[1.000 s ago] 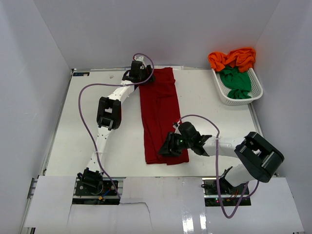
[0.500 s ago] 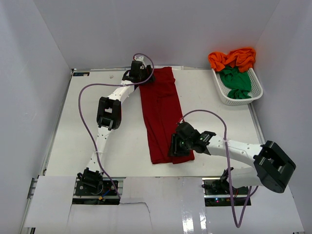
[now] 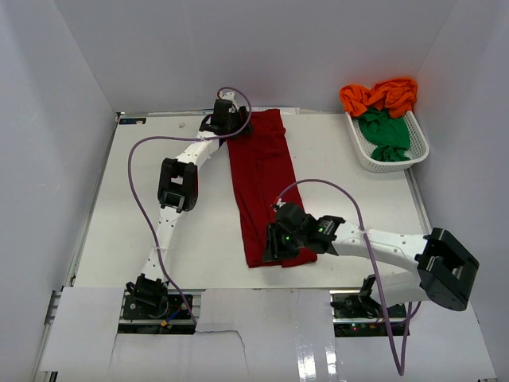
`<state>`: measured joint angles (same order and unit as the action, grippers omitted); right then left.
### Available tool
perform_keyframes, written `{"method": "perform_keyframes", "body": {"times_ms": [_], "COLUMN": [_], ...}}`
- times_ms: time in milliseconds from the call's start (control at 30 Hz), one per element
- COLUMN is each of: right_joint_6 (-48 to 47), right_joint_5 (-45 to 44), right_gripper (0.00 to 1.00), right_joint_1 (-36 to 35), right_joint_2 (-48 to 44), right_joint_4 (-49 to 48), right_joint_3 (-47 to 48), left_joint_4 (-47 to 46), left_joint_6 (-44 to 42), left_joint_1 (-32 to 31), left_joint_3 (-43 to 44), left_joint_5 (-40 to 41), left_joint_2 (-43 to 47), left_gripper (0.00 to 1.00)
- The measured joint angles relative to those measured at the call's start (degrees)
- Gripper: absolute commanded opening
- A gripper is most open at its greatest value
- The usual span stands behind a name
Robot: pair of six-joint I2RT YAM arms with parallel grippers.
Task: Fold and stack the t-shirts
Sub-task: Rotate the tshirt 90 degrees
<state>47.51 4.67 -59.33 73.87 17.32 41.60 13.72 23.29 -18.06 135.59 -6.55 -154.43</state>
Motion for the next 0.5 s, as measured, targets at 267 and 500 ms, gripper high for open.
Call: {"method": "perform_keyframes", "body": {"times_ms": [267, 500], "right_joint_6": [-6.4, -11.0], "right_joint_5": [-5.3, -7.7], "right_gripper": [0.44, 0.44], "right_joint_1": [-4.8, -5.6], "right_joint_2": [11.6, 17.0], "right_joint_4": [5.7, 9.7], "right_joint_3": [10.0, 15.8], "left_joint_4": [0.0, 0.0], "left_joint_6": [-0.7, -1.2], "left_joint_1": [0.0, 0.0], "left_joint_3": [0.0, 0.0], "left_joint_5": [0.7, 1.5], "left_joint_2": [0.0, 0.0], "left_gripper": [0.71, 0.71]}}
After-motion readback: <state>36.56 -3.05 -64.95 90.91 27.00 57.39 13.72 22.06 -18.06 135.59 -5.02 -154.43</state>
